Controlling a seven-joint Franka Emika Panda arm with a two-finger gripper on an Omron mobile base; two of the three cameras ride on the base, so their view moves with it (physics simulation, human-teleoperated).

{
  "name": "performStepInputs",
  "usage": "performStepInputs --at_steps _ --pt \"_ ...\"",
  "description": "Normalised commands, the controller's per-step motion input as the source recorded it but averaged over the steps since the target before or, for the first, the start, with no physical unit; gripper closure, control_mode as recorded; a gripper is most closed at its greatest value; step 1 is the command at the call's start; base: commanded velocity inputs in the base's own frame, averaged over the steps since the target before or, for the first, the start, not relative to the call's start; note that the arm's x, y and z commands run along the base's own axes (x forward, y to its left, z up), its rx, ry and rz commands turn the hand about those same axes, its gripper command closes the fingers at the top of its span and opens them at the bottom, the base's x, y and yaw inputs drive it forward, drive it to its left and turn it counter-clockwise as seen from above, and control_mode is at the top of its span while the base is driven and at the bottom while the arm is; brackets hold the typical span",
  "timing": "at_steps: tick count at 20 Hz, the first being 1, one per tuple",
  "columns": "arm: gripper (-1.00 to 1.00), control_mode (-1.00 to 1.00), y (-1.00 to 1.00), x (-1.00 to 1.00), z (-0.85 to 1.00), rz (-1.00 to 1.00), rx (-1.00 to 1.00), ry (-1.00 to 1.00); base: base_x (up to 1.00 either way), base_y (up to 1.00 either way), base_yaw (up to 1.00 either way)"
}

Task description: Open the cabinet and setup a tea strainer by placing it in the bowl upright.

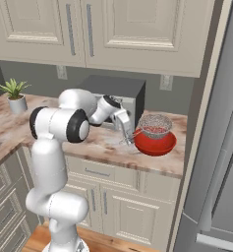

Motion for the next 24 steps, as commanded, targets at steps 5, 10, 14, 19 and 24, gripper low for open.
performStepInputs --at_steps 5,10,14,19,24 --pt "1.00 -1.00 -0.03 0.60 -0.52 -0.08 0.00 0.00 0.00 0.00 0.00" --pt "1.00 -1.00 -0.09 0.50 -0.49 -0.06 0.00 0.02 0.00 0.00 0.00" --pt "1.00 -1.00 -0.09 0.45 -0.16 0.00 0.00 0.01 0.00 0.00 0.00" --pt "1.00 -1.00 -0.01 0.30 -0.24 0.03 -0.01 -0.01 0.00 0.00 0.00" --pt "1.00 -1.00 0.00 0.00 -0.23 0.11 -0.01 -0.18 0.00 0.00 0.00"
